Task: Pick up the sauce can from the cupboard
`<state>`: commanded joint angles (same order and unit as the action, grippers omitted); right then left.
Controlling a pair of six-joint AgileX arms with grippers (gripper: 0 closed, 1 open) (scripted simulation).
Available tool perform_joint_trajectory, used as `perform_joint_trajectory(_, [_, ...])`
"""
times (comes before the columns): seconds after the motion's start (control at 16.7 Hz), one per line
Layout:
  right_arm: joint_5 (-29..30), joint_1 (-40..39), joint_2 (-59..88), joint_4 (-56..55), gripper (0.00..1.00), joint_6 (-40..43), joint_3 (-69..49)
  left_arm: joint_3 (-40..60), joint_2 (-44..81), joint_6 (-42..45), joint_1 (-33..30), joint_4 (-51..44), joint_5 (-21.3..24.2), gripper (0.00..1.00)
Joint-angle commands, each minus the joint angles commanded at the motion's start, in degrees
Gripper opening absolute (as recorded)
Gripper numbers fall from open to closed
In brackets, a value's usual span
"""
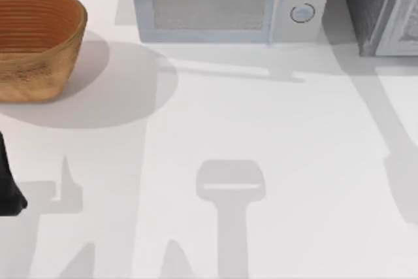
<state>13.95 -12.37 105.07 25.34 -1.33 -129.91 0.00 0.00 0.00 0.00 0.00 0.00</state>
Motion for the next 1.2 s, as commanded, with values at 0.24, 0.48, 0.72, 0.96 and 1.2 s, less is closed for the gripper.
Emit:
perform_joint_trajectory(0.24, [3.87,-3.68,-8.27,5.90,0.00,-0.05,2.61,0.00,0.00,0.00,0.00,0.00,0.00,1.00])
perform_joint_trajectory(0.48, [8.65,-8.78,-19.55,13.52,0.00,-0.09,5.65,0.00,0.00,0.00,0.00,0.00,0.00,1.00])
perform_joint_trajectory(0.72, [10.92,-11.32,-23.99,17.19,0.00,-0.11,6.90,0.00,0.00,0.00,0.00,0.00,0.00,1.00])
perform_joint_trajectory(0.96, [10.79,-11.05,-23.98,17.04,0.00,-0.21,6.62,0.00,0.00,0.00,0.00,0.00,0.00,1.00])
perform_joint_trajectory(1.2, [7.33,-9.68,-28.87,14.53,0.00,-0.37,12.45,0.00,0.00,0.00,0.00,0.00,0.00,1.00])
